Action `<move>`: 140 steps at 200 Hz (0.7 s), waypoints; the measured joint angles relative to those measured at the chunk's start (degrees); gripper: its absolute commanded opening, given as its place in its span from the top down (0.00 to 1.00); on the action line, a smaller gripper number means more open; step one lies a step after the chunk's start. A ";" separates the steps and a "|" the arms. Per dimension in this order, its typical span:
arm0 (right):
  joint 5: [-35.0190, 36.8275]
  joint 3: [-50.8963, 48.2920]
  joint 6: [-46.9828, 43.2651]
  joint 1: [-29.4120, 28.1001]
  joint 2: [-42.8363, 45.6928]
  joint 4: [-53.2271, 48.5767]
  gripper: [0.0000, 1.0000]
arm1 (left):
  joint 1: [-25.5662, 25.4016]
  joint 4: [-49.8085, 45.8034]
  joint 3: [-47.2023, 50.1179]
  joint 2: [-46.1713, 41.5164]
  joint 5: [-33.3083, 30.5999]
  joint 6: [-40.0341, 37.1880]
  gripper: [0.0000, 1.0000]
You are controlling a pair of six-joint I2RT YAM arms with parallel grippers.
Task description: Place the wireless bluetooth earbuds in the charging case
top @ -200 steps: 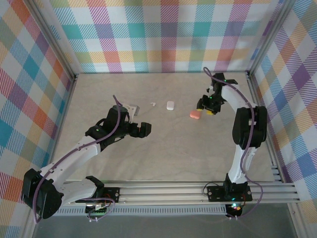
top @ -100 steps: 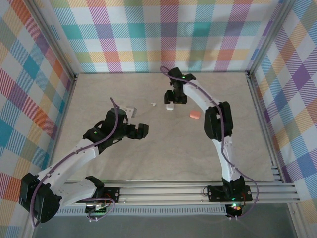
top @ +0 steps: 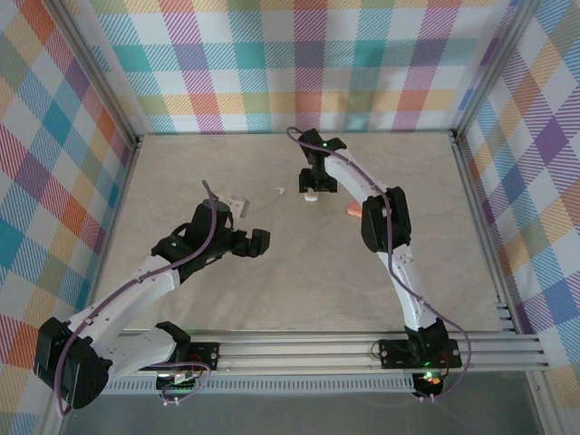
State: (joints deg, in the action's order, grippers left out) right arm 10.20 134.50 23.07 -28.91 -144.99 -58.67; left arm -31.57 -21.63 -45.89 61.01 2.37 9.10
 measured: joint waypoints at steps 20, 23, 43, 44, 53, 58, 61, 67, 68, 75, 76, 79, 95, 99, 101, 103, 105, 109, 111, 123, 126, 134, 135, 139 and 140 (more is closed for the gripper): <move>-0.52 0.20 -0.33 -0.44 -0.57 0.26 0.43 | 0.00 -0.52 0.00 0.00 0.00 0.00 0.00; -0.59 0.20 -0.20 -0.46 -0.66 0.26 0.44 | 0.00 -0.59 0.00 0.00 0.00 0.00 0.00; -1.40 0.20 -0.83 -0.50 -1.44 0.17 0.50 | 0.00 -0.72 0.33 0.00 -0.04 0.00 0.00; -1.46 0.20 -0.83 -0.50 -1.46 0.20 0.50 | 0.00 -0.74 0.35 0.00 -0.07 0.00 0.00; -1.57 0.15 -1.22 -0.57 -1.49 0.15 0.54 | 0.00 -0.79 0.55 -0.02 -0.09 0.02 0.00; -1.90 0.13 -1.25 -0.59 -1.49 0.17 0.56 | 0.00 -0.76 0.66 -0.02 -0.09 0.02 0.00; -1.99 0.11 -1.33 -0.59 -1.46 0.20 0.57 | 0.00 -0.79 0.68 -0.02 -0.11 0.02 0.00; -2.19 -0.04 -1.38 -0.59 -1.42 0.33 0.60 | 0.00 -0.79 0.72 -0.04 -0.11 0.02 0.00; -2.19 -0.07 -1.29 -0.59 -1.42 0.35 0.61 | 0.00 -0.79 0.74 -0.04 -0.11 0.02 0.00; -2.47 -0.68 -1.31 -0.59 -1.03 0.74 0.63 | 0.00 -0.79 0.74 -0.04 -0.11 0.02 0.00; -2.56 -0.74 -1.27 -0.59 -1.01 0.81 0.64 | 0.00 -0.79 0.74 -0.07 -0.11 0.02 0.00; -2.58 -1.07 -1.44 -0.59 -0.79 1.01 0.65 | 0.00 -0.79 0.74 -0.13 -0.11 0.02 0.00; -3.43 -3.76 -1.27 -0.59 0.59 2.64 0.68 | 0.00 -0.79 0.76 -0.57 -0.11 0.04 0.00; -3.61 -4.50 -1.27 -0.59 1.01 3.02 0.69 | 0.00 -0.81 0.76 -0.74 -0.11 0.04 0.00; -3.76 -4.94 -1.25 -0.59 1.22 3.23 0.69 | 0.00 -0.79 0.76 -0.83 -0.11 0.04 0.00; -3.85 -5.40 -1.25 -0.59 1.44 3.48 0.69 | 0.00 -0.79 0.76 -0.92 -0.11 0.04 0.00; -3.98 -5.84 -1.20 -0.59 1.73 3.67 0.69 | 0.00 -0.81 0.76 -1.01 -0.11 0.04 0.00; -4.15 -6.69 -1.16 -0.59 2.19 4.11 0.69 | 0.00 -0.81 0.76 -1.22 -0.11 0.04 0.00; -4.28 -7.13 -1.11 -0.57 2.47 4.24 0.69 | 0.00 -0.81 0.76 -1.31 -0.09 0.04 0.00; -5.01 -10.99 -0.57 -0.57 4.61 5.57 0.69 | 0.00 -0.79 0.87 -1.97 -0.09 0.07 0.00; -5.14 -11.93 -0.35 -0.59 5.16 5.79 0.69 | 0.00 -0.79 0.94 -2.12 -0.09 0.09 0.00; -5.57 -15.41 0.35 -0.59 7.23 7.06 0.69 | 0.00 -0.76 1.22 -2.62 -0.07 0.22 0.00; -5.64 -15.78 0.44 -0.59 7.43 7.21 0.68 | 0.00 -0.79 1.27 -2.69 -0.07 0.26 0.00; -5.99 -17.86 0.72 -0.59 8.61 7.80 0.69 | 0.00 -0.74 1.49 -2.93 -0.04 0.28 0.00; -6.01 -18.67 0.92 -0.59 9.07 8.07 0.69 | 0.00 -0.74 1.55 -3.02 -0.04 0.28 0.00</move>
State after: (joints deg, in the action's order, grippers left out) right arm 4.19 115.83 23.99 -29.50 -135.92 -50.61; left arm -31.57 -22.37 -44.34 58.00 2.33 9.39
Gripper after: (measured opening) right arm 0.404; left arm 0.999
